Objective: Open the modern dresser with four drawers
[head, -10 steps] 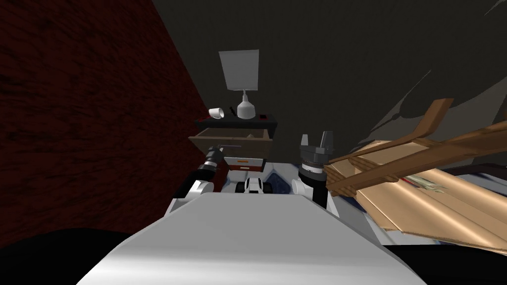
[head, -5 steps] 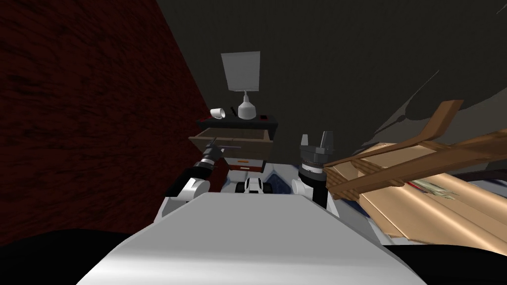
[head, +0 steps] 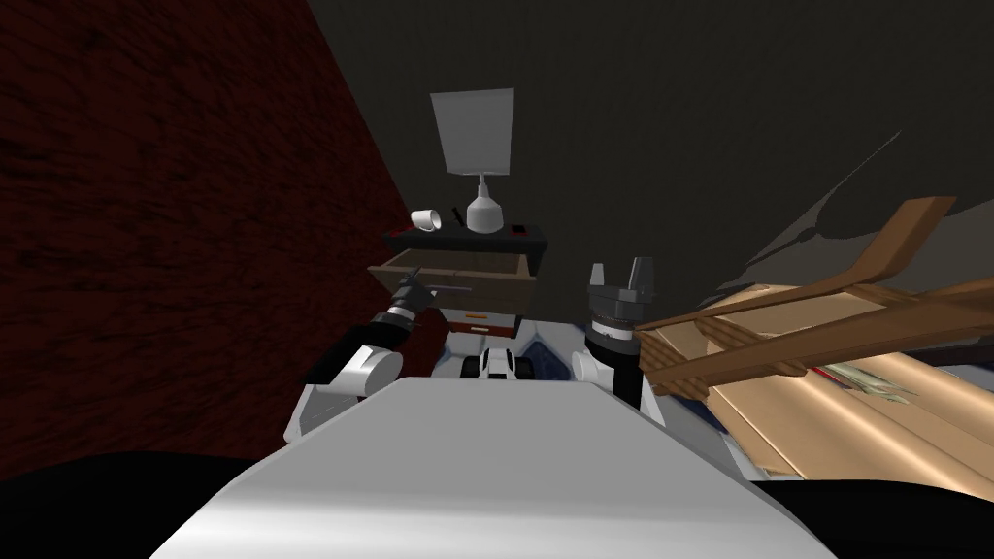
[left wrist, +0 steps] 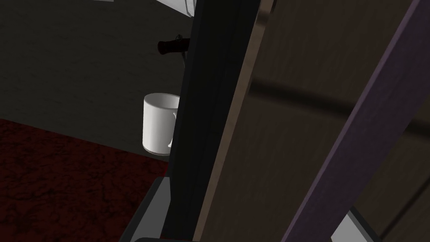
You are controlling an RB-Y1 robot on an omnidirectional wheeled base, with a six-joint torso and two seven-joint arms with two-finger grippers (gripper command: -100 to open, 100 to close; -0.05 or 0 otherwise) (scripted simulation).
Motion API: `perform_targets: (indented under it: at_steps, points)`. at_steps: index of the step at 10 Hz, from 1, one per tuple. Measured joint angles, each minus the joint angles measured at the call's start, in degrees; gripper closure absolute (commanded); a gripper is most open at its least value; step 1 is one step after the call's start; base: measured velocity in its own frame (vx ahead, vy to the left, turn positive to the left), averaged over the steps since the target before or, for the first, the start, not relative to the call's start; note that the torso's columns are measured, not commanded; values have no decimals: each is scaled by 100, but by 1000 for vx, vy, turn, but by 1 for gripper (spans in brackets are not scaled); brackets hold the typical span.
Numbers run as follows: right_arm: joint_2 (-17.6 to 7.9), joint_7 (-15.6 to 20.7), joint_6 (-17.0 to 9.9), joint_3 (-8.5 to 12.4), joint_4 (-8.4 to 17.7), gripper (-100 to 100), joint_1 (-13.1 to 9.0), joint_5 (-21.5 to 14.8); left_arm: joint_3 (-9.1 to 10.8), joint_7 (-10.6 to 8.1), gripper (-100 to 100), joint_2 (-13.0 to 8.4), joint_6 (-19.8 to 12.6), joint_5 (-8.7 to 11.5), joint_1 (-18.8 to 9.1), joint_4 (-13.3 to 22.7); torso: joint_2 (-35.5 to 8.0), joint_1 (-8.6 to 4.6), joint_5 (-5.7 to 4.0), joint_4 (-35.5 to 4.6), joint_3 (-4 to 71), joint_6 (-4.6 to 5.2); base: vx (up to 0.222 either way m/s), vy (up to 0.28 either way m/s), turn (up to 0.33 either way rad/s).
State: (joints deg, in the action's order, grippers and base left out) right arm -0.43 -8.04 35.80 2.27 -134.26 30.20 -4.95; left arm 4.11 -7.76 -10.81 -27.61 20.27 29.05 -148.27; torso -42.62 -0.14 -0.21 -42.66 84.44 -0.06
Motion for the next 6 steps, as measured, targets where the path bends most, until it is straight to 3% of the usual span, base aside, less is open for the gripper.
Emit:
perform_targets:
  at_steps: [1,6]
  points:
    - [0,0,0,0,0,0,0,0,13,-7,0,-7,-30,8,2,1,1,2,8,11,-4,6,0,0,0]
    - [0,0,0,0,0,0,0,0,12,-4,0,-8,-55,3,23,34,31,10,18,34,12,7,0,0,0]
